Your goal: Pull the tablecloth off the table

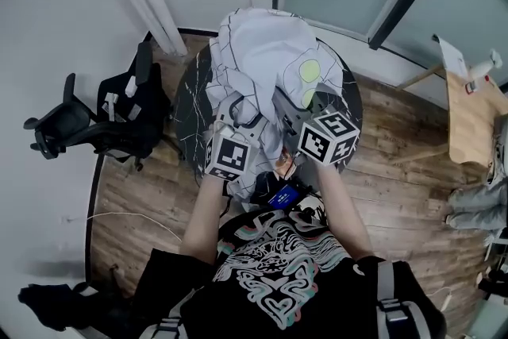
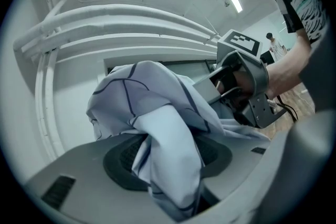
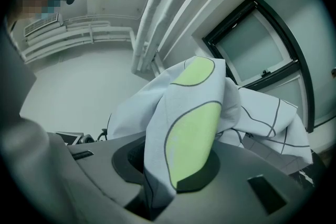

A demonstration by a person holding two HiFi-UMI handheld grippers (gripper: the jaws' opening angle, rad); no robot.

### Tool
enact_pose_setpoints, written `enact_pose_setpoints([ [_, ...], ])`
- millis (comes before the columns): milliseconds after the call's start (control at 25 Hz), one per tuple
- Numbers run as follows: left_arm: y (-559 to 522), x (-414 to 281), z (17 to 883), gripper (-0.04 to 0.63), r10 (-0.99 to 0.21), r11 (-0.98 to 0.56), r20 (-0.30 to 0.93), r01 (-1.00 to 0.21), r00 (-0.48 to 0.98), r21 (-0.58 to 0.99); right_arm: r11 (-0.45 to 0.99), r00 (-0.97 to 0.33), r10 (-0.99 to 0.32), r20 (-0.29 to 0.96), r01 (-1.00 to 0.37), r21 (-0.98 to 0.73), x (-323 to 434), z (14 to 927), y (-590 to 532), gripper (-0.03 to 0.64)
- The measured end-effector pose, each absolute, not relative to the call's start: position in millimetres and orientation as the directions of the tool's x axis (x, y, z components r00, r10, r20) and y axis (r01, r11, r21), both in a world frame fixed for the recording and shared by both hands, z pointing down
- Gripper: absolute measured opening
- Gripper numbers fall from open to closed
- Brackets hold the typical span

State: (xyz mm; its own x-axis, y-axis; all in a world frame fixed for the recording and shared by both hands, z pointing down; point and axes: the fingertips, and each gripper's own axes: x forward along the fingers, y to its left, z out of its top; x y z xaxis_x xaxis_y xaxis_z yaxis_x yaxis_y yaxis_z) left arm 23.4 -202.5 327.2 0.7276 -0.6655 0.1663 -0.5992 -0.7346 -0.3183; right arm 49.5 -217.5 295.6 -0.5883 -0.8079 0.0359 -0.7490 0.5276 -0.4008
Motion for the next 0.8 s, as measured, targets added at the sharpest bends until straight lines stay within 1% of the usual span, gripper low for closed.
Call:
enact_pose_setpoints([
  [320, -193.4, 23.2, 332.4, 0.235, -0.66, -0.738, 0.169, -0.588, 0.732, -0.332, 0.524, -0.587, -0.81, 0.021, -0.738, -0.426, 49.9, 301.7, -208.1, 0.094],
  [800, -202.3, 25.0, 336.4, 0.235, -0.665, -0.737, 0.174, -0.598, 0.727, -0.315, 0.519, -0.589, -0.807, 0.037, -0.739, -0.43, 51.7, 304.9, -217.6, 0.094],
])
